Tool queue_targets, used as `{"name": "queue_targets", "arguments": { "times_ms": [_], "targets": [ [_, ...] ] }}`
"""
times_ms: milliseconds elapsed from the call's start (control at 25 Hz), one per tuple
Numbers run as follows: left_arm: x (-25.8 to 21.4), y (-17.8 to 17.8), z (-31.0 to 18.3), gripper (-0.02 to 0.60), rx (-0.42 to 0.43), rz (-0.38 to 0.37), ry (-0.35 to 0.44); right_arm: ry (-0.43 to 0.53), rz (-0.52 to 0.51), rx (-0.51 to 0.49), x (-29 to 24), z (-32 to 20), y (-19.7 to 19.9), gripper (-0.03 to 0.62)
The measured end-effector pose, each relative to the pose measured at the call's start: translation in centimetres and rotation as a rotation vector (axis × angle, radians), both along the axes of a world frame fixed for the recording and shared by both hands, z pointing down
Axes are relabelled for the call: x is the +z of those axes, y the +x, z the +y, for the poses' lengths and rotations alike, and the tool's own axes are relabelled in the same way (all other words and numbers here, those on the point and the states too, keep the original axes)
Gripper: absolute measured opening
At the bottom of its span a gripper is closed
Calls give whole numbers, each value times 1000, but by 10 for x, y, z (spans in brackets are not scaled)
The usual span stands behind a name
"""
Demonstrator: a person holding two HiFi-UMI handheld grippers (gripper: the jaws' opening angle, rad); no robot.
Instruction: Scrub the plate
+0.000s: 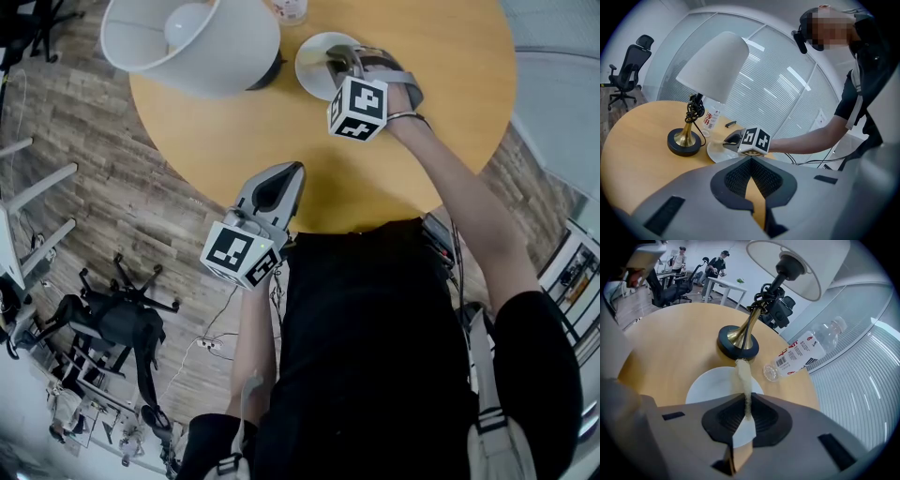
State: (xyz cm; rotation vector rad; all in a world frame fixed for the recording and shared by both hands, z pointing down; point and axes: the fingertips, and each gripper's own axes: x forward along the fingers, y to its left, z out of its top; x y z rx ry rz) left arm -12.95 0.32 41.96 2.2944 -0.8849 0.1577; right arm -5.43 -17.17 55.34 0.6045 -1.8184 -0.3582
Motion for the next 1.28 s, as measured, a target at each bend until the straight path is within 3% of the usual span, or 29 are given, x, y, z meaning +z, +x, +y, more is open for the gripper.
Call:
{"name": "queue_targets", "arguments": {
  "times_ms": [400,680,1000,1280],
  "targets": [
    [23,11,5,11,25,-22,-31,-88,-29,29,9,34,35,29],
    [38,-1,8,11,5,-39,-75,-77,24,69,9,4,57,29],
    [74,-6,26,11,-17,-76,-121,-28,64,88,7,-47,36,29],
    [111,-4,59,11,34,-169,-144,5,64,17,5,-24,11,29]
  ]
}}
